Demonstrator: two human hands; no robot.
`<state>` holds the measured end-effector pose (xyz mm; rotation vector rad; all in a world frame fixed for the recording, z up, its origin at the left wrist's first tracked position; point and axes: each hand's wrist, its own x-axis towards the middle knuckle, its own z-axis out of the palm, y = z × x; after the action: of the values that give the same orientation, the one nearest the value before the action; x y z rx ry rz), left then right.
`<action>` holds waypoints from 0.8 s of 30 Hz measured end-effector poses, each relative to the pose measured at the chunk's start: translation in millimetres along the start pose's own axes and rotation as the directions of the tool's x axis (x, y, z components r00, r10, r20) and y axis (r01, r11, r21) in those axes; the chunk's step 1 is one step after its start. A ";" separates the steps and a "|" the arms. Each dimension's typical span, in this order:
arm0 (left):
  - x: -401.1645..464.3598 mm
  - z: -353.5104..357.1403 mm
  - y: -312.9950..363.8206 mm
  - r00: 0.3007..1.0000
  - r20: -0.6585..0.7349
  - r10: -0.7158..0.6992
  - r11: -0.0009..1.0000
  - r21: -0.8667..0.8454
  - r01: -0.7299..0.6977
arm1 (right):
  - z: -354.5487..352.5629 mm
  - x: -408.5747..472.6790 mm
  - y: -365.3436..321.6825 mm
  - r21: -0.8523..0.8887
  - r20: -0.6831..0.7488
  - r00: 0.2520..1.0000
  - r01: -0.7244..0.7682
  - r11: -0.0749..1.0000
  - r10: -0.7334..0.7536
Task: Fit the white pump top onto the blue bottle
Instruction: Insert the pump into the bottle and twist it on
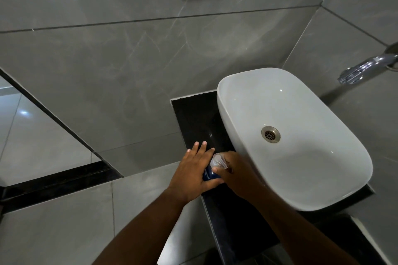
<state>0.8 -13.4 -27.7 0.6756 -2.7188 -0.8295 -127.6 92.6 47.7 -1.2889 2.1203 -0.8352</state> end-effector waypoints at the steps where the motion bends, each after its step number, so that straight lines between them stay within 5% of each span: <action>1: 0.2 0.3 1.4 1.000 -0.002 0.000 1.000 -0.013 0.000 | -0.4 -1.1 -0.3 0.002 0.013 1.000 -0.020 1.000 0.020; 7: -0.8 0.6 2.5 1.000 -0.007 0.000 1.000 -0.026 0.000 | -1.2 2.2 -5.7 0.075 0.119 0.986 -0.123 0.990 0.113; 19: -1.6 -4.5 1.4 1.000 0.013 0.006 1.000 -0.007 -0.006 | 15.0 -4.9 -2.5 -0.029 -0.143 0.990 -0.014 0.999 0.010; 24: -1.5 -3.6 -0.9 1.000 0.008 0.018 0.998 0.064 -0.019 | -2.1 -6.9 -8.3 -0.025 0.010 1.000 -0.020 1.000 0.020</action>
<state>3.7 -15.0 -25.4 0.6605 -2.7646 -0.7458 -121.3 96.4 56.0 -1.2796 2.1383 -0.7951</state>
